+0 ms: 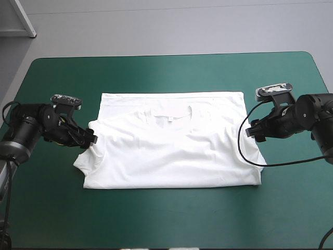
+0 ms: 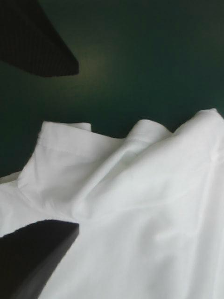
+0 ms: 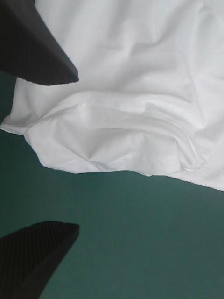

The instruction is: Fold the cloth

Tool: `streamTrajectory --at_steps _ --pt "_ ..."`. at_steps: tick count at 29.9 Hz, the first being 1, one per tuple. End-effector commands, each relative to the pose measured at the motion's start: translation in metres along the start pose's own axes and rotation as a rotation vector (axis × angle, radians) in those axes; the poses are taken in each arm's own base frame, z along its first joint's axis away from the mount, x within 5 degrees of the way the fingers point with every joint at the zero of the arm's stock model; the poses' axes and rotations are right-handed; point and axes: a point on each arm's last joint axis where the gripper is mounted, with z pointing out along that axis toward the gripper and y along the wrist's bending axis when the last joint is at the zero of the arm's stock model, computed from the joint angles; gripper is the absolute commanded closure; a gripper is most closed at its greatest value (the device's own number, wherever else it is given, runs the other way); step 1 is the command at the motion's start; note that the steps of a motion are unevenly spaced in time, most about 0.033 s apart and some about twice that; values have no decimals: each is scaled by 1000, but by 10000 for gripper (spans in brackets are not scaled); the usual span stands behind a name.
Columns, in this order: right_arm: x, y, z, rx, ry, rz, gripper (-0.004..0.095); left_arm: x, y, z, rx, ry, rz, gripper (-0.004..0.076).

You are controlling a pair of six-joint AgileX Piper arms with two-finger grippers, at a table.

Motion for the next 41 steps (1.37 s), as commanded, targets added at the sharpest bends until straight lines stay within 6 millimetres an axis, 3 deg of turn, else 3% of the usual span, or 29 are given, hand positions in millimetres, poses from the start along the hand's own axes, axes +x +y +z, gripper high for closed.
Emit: streamTrajectory --at_steps 1,4,8,16,26,30,36,41 --pt "-6 0 -15 -3 -83 16 206 8 8 6 -15 -57 -82 115" --pt "-5 1 -15 -11 -74 19 227 25 21 21 -20 -25 -166 115" --pt "-6 2 -15 -30 -77 26 233 36 23 33 9 -12 -215 128" --pt "-6 5 -15 -62 -79 23 234 44 22 53 19 12 -221 252" --pt "-4 6 -15 -66 -56 22 237 44 21 82 76 78 -244 280" --pt "-4 6 -15 -71 -57 24 237 44 21 87 77 87 -248 394" --pt "-4 6 -15 -70 -60 24 237 43 22 87 74 81 -246 706" --pt "-4 6 -15 -68 -60 21 238 42 25 87 38 60 -261 703"
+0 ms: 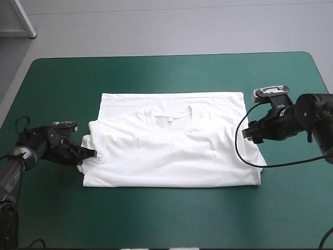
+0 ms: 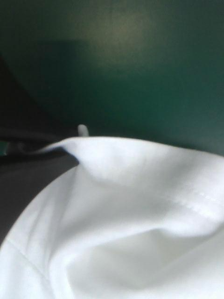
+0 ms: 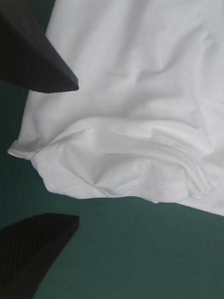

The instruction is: Fold the cloth

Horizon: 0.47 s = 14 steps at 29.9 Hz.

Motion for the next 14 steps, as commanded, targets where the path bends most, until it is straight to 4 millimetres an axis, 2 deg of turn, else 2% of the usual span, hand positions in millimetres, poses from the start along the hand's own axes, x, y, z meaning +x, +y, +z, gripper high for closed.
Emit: streamTrajectory --at_steps 1,5,8,14 --pt "-6 0 -15 6 -82 -7 238 -6 0 -6 -10 -59 -40 703" --pt "-6 0 -15 6 -82 -7 238 -6 1 -8 -23 -71 -70 703" --pt "-6 1 -15 3 -84 -5 238 -7 0 -18 -28 -119 -87 703" --pt "-6 1 -15 -2 -90 -2 238 -5 -7 -55 -2 -277 -98 703"
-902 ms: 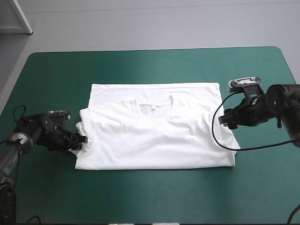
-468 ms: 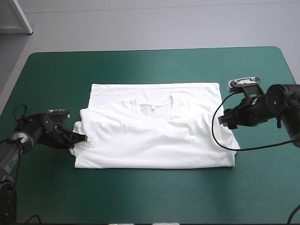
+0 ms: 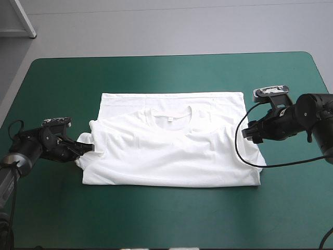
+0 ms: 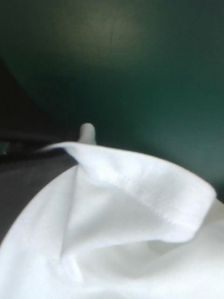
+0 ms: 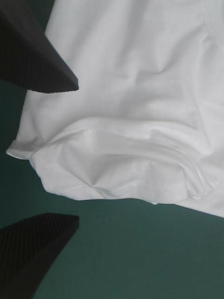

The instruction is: Fold the cloth

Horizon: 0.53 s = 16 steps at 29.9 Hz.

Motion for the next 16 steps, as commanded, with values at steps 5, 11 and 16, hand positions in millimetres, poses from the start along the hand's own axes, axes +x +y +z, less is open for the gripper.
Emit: streamTrajectory --at_steps 5,11,16 --pt "-8 0 -16 8 -108 -13 237 -5 -22 -48 176 -200 27 704" --pt "-9 0 -16 8 -117 -17 242 -3 -48 -43 284 -177 144 704" --pt "-8 1 -16 -5 -111 -19 290 3 -82 -27 341 -117 255 704"
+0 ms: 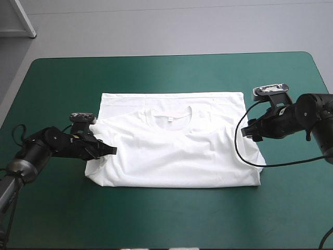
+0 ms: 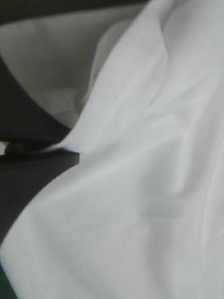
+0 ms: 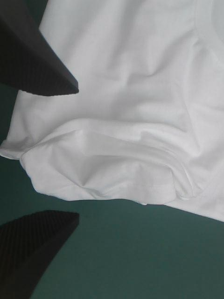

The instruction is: Fold the cloth

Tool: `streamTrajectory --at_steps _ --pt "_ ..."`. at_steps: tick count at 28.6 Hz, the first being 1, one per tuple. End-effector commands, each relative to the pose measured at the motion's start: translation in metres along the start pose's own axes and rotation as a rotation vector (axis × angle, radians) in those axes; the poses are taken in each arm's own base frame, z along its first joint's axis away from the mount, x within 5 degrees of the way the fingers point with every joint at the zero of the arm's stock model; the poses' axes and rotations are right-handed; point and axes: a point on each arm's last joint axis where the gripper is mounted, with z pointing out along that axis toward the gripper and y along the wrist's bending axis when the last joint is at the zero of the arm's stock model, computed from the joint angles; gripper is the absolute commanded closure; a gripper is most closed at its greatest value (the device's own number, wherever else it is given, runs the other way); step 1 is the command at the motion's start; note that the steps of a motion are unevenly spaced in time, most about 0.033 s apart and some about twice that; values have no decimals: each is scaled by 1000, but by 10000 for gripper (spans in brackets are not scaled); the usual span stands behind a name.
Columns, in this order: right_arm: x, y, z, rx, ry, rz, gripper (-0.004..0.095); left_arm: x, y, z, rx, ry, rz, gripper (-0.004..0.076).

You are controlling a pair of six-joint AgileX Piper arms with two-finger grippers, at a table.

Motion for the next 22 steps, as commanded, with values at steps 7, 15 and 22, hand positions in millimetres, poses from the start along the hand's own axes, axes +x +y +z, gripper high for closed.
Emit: streamTrajectory --at_steps 7,15,22 --pt "-3 1 -15 5 -48 -13 304 -5 -36 36 58 48 128 695" --pt "-2 -2 -15 34 -37 -4 303 -4 -35 42 59 70 125 162" --pt "-1 -7 -15 93 -27 -13 300 -23 -42 19 57 58 143 19"
